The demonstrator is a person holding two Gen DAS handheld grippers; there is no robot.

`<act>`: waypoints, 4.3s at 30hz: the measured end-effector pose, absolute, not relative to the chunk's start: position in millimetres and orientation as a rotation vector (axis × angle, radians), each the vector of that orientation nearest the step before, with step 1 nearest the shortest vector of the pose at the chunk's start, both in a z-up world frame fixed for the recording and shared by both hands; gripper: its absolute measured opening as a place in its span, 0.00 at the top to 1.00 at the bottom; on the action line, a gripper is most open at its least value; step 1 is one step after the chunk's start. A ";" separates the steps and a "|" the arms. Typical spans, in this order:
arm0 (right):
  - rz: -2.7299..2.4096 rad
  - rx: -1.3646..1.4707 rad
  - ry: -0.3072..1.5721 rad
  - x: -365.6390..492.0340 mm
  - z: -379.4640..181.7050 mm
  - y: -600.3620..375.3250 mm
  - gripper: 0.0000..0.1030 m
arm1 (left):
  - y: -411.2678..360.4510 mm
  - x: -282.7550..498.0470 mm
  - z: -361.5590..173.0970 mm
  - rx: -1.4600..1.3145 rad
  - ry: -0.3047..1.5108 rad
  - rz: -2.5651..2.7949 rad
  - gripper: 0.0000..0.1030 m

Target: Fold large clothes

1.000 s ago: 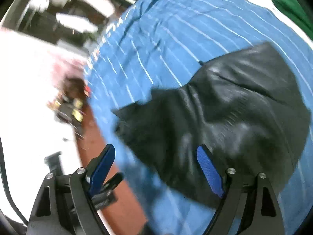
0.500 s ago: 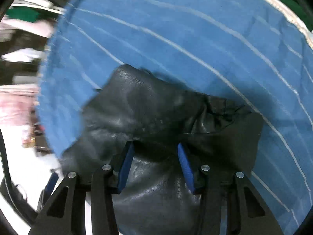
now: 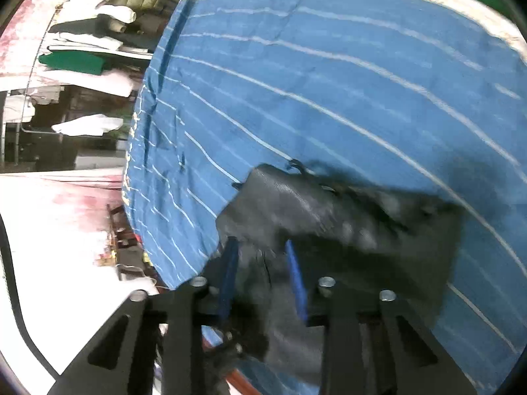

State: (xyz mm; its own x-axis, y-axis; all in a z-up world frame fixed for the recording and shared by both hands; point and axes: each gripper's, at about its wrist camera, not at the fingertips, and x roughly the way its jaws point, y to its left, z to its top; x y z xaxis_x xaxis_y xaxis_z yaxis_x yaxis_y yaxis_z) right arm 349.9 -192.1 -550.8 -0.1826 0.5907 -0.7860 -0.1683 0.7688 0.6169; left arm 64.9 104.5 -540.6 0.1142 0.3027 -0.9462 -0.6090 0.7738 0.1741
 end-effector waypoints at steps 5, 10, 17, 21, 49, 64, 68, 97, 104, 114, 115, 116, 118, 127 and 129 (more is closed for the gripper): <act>0.659 0.230 1.705 365.1 -610.0 -176.6 0.97 | 113.9 57.3 -526.3 -0.313 1.284 0.690 0.00; 0.686 0.313 1.632 357.7 -548.9 -229.1 0.82 | 132.8 14.9 -499.7 -0.499 1.245 0.737 0.00; 0.572 0.193 1.750 269.1 -540.6 -294.5 0.80 | 132.0 -5.8 -509.4 -0.641 1.254 0.775 0.00; 0.544 0.010 1.733 240.1 -584.0 -286.2 0.84 | 135.2 -1.2 -517.1 -0.685 1.244 0.763 0.00; 0.978 0.951 1.649 273.5 -665.7 -361.2 0.31 | 174.5 14.4 -553.9 -1.012 0.916 0.548 0.68; 1.030 1.035 1.523 270.5 -584.9 -345.4 0.59 | 180.4 25.4 -463.2 -0.926 0.894 0.488 0.80; 1.016 1.101 1.504 282.2 -558.5 -364.0 0.60 | 180.9 61.6 -426.0 -0.894 0.851 0.436 0.81; 0.695 1.177 1.169 705.7 -512.3 -589.8 0.61 | 53.9 626.1 -463.5 -0.674 0.911 -0.041 0.81; 0.582 1.154 1.270 714.0 -563.1 -623.1 0.53 | 33.8 630.6 -503.5 -0.505 1.006 -0.074 0.74; 0.010 0.409 1.301 678.5 -464.5 -577.5 0.16 | 10.4 629.2 -472.4 -0.111 1.017 0.072 0.13; -0.057 0.306 1.297 664.0 -455.0 -563.5 0.15 | 5.6 621.7 -466.4 -0.059 1.012 0.088 0.11; -0.101 0.242 1.292 648.6 -454.5 -556.4 0.13 | 0.9 614.6 -461.7 -0.014 1.015 0.104 0.09; -0.182 0.142 1.274 619.6 -445.7 -538.0 0.13 | -4.6 600.9 -453.3 0.045 1.025 0.119 0.04; -0.351 0.098 1.199 483.5 -372.4 -474.9 0.11 | -16.3 509.5 -368.8 0.120 0.966 0.092 0.02; -0.379 0.092 1.166 456.4 -338.3 -463.3 0.10 | -15.1 487.3 -340.8 0.102 0.958 0.082 0.02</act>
